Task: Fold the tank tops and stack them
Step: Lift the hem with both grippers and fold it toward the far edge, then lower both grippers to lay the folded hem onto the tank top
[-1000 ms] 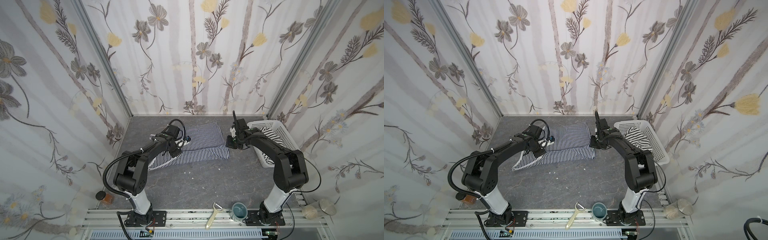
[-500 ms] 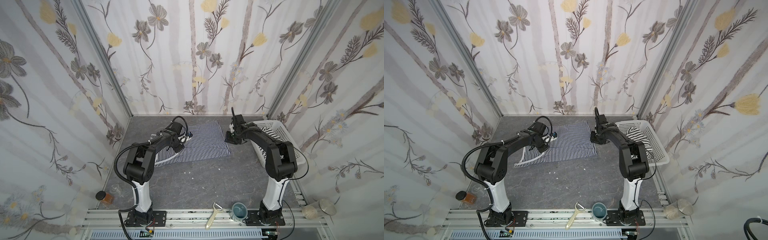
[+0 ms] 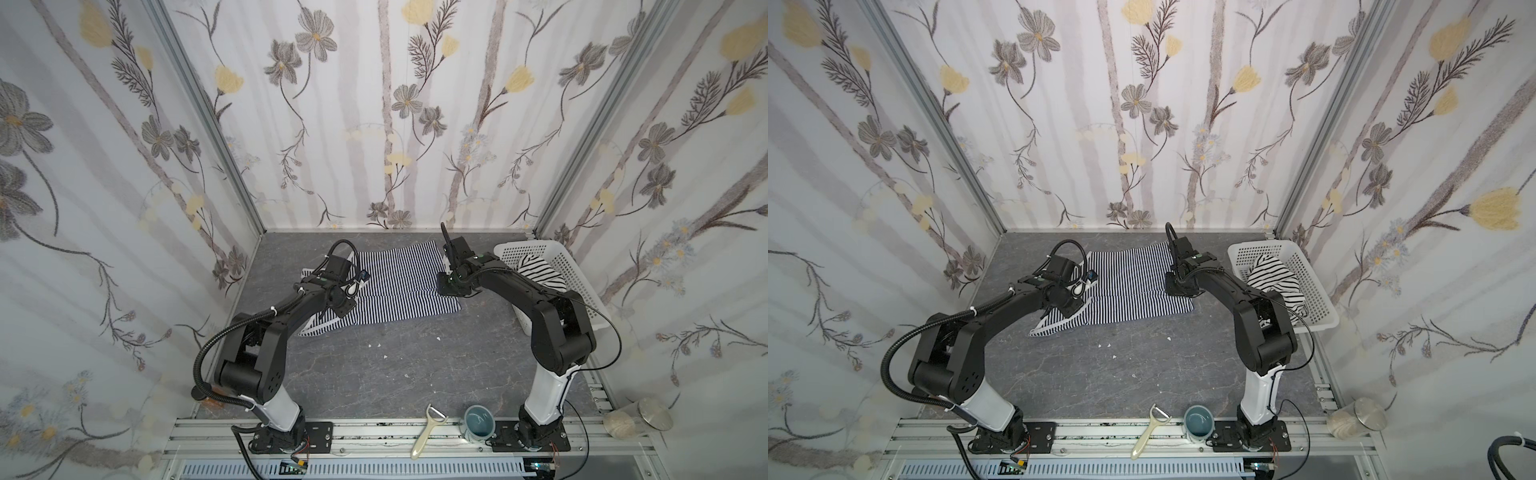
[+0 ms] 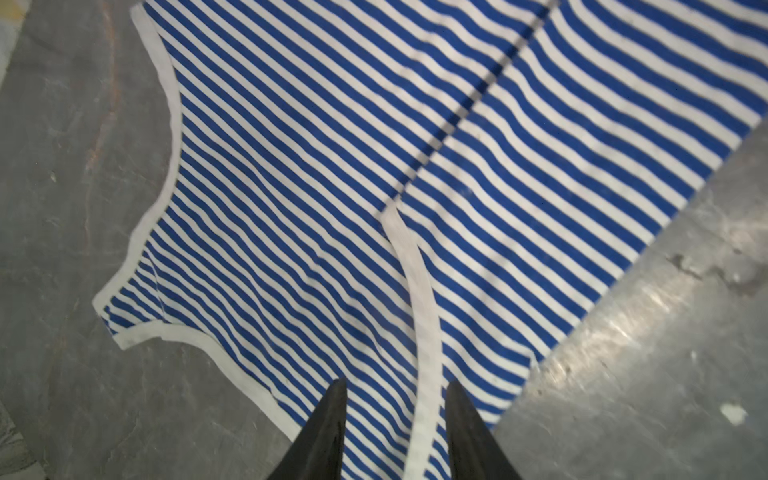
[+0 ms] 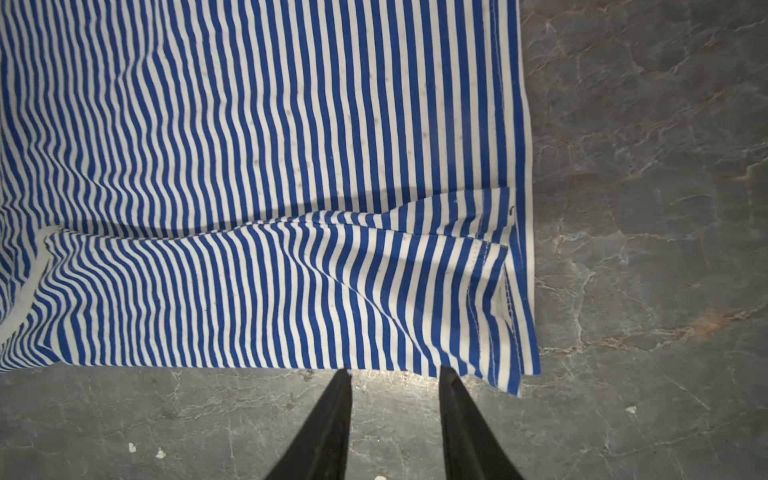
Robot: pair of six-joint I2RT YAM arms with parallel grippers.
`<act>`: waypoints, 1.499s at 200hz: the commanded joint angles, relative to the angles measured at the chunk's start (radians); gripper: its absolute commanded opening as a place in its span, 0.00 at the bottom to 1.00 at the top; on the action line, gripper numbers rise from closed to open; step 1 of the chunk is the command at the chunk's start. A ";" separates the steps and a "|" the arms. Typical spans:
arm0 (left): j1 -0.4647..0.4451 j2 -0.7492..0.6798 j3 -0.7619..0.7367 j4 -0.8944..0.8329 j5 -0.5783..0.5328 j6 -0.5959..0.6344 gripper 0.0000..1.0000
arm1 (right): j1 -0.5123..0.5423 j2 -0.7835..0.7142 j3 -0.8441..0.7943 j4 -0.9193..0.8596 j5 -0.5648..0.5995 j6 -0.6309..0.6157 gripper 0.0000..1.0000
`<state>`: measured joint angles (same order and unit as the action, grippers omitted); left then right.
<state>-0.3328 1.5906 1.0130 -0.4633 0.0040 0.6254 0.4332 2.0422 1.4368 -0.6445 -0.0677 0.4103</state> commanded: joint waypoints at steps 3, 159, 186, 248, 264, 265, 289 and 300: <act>0.013 -0.082 -0.110 -0.014 0.000 0.024 0.41 | -0.001 0.039 -0.005 0.066 -0.043 -0.010 0.37; 0.411 0.032 -0.146 0.000 0.083 0.185 0.41 | -0.101 0.157 0.022 0.058 0.022 -0.014 0.38; 0.456 0.042 -0.138 0.000 0.084 0.209 0.41 | -0.102 0.152 0.006 0.042 0.068 -0.018 0.38; 0.491 0.028 -0.093 -0.003 0.060 0.207 0.41 | -0.097 0.038 -0.069 0.063 0.041 -0.001 0.39; 0.477 -0.015 -0.079 -0.004 0.087 0.187 0.43 | -0.098 0.015 -0.080 0.087 -0.018 0.015 0.39; 0.474 -0.017 -0.079 -0.004 0.088 0.186 0.43 | -0.097 0.015 -0.080 0.089 -0.023 0.016 0.39; 0.399 -0.046 -0.066 -0.006 0.091 0.141 0.44 | -0.099 0.027 -0.086 0.152 -0.144 0.045 0.39; 0.353 -0.049 -0.064 -0.005 0.099 0.117 0.44 | -0.098 0.044 -0.080 0.177 -0.197 0.060 0.39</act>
<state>0.0837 1.5536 0.9398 -0.4603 0.0750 0.7959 0.3347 2.0663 1.3525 -0.5690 -0.1184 0.4297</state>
